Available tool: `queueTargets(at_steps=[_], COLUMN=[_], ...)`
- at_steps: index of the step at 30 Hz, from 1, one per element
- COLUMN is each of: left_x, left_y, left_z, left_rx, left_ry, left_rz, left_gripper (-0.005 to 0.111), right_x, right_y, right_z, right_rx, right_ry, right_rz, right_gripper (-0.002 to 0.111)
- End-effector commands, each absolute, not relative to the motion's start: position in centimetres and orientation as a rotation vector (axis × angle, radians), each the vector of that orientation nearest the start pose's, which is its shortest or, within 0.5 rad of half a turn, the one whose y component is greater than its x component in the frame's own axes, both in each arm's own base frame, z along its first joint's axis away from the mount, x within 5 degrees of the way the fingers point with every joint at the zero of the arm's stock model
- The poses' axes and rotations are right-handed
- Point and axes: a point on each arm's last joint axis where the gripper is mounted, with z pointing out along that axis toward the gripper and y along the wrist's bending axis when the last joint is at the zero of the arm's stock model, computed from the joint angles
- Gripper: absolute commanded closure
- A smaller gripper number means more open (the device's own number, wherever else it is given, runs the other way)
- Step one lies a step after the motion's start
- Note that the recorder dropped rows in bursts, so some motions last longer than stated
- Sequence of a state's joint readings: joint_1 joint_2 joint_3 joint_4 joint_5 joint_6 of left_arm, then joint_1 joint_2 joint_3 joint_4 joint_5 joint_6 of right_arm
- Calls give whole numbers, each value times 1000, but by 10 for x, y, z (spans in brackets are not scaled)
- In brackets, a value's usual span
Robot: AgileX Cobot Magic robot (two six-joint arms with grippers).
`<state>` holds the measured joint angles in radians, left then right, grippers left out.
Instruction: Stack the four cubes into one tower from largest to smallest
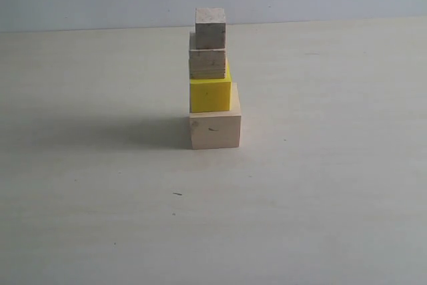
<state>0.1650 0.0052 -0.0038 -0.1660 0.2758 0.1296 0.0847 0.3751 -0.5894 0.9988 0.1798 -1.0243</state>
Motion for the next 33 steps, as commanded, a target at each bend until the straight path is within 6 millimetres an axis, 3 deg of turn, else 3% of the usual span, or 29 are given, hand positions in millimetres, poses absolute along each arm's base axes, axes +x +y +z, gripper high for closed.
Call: queueTargets(at_steps=[1, 6, 33], left_x=[55, 53, 53], left_y=[4, 3, 4], left_z=[187, 181, 181], left_rx=[-65, -75, -74], left_ry=[1771, 1836, 1838], left_rz=[79, 59, 75], left_gripper=[107, 107, 107], right_x=[71, 71, 71], right_y=[19, 19, 19], right_z=[375, 375, 375], right_rx=[-203, -203, -203], right_ry=[1356, 1356, 1356], right_rz=[143, 143, 143], right_gripper=[108, 108, 108])
